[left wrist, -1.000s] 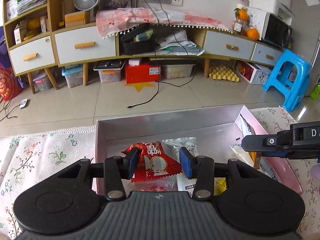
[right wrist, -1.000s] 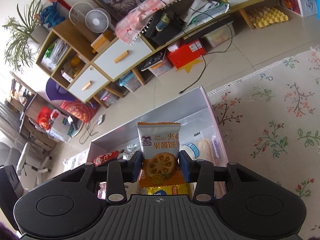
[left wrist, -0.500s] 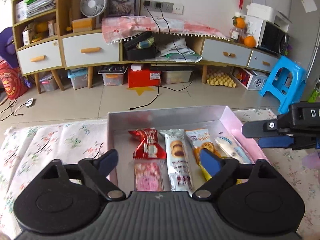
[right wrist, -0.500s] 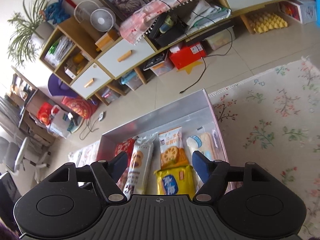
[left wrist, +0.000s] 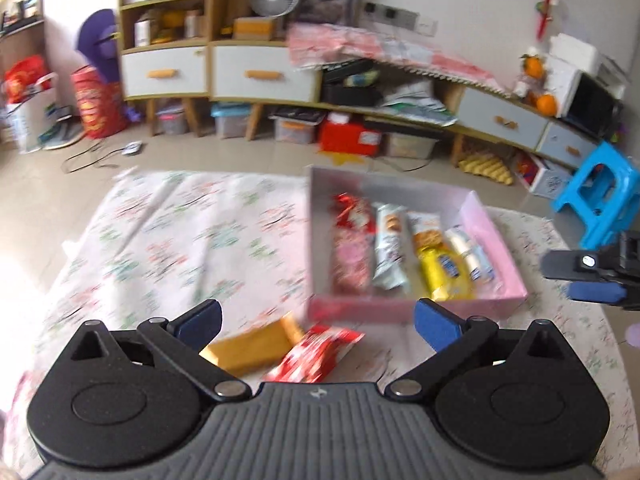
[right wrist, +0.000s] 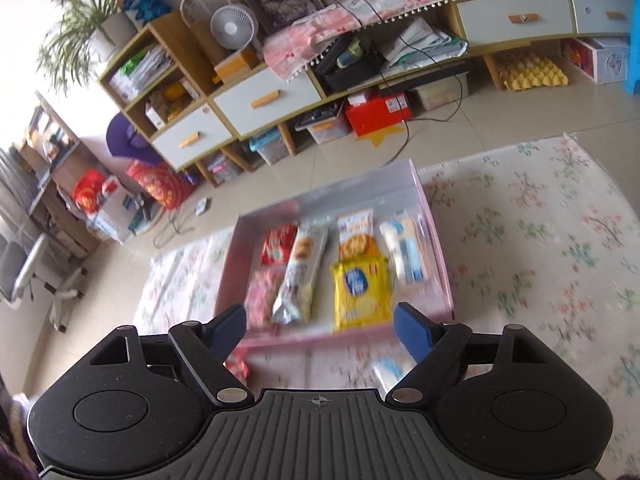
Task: Organize snacks
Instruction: 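Move both open tools back over the snack pile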
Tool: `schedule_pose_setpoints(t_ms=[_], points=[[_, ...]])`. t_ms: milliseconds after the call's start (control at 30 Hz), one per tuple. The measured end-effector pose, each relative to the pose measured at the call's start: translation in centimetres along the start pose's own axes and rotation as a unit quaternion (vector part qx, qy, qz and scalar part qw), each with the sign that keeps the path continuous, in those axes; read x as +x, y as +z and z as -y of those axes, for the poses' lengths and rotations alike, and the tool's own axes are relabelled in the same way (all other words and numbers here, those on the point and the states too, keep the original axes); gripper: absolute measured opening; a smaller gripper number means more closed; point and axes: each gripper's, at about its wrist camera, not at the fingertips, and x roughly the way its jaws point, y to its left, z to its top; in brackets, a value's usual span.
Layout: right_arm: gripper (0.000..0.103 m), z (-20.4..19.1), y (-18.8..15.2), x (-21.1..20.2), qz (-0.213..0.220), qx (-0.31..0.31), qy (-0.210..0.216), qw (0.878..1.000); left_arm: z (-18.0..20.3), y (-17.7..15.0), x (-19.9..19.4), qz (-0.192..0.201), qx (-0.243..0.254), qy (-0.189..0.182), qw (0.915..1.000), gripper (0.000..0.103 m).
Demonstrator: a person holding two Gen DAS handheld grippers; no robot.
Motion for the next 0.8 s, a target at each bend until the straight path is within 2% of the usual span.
schedule_pose_setpoints(t_ms=[167,400,600,800], points=[[0.086,-0.8,-2.1,-1.4,-0.015,-0.02,-0.022,0.999,-0.9,-0.8,-1.8,-0.007,-0.008,0.022,0.9997,0.103],[0.089,-1.1,-4.5,-2.3,-0.033,-0.028,-0.037,0.998,-0.9,-2.8,-3.6,-0.01,0.001,0.011,0.9999,0.103],[0.089,-0.5,-6.2,-3.0,-0.028,-0.051,-0.05,0.997,-0.3,-4.7,-3.1,-0.019,0.033,0.011,0.9992,0.103],[0.09,1.2,-7.0,-2.4,-0.051,-0.059,-0.081,0.994,1.0,-6.5,-1.8,-0.045,0.062,-0.002,0.9971,0.103]])
